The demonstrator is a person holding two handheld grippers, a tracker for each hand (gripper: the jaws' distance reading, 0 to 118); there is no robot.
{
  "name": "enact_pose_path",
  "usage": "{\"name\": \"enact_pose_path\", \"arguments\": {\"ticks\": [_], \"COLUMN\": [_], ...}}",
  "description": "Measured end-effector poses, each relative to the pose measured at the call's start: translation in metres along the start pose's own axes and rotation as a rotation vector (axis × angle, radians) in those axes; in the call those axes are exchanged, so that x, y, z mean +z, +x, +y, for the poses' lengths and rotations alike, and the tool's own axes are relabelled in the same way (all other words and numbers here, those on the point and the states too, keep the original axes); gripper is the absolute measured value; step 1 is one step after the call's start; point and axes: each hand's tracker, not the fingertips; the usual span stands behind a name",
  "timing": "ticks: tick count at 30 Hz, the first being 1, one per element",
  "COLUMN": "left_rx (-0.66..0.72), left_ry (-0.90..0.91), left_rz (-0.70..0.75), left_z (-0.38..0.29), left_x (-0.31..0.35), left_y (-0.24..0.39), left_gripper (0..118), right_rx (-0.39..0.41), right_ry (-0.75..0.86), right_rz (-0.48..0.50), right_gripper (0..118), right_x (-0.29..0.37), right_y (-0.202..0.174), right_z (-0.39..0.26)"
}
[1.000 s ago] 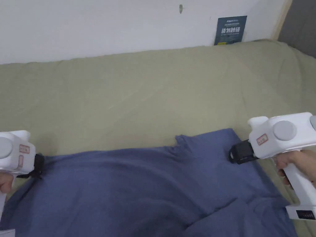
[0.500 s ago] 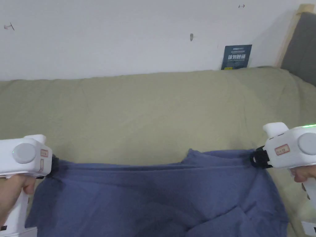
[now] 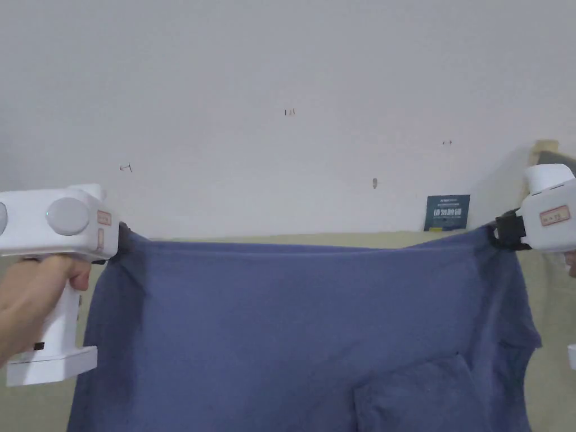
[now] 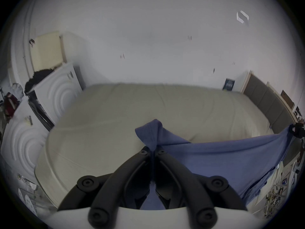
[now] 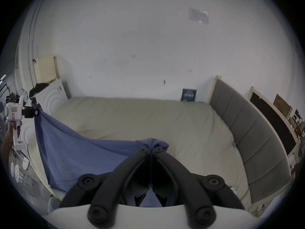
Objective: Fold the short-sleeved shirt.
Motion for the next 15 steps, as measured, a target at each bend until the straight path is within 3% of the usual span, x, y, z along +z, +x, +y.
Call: {"name": "enact_pose_path", "arguments": {"ticks": [7, 15], "left_rx": [0.029, 0.04], "left_ry": [0.139, 0.233], "left_rz": [0.01, 0.042], "left_z": [0.041, 0.057], "left_x": [0.085, 0.131], "left_y": [-0.015, -0.013], "left_gripper": [2, 2], "right_rx": [0.021, 0.02], "right_ry": [0.134, 0.207], "right_rz": [-0.032, -0.055], "right_gripper": [2, 2], "right_x": [0.075, 0.104], "right_y": [-0.018, -0.027], "right_z": [0.052, 0.088]}}
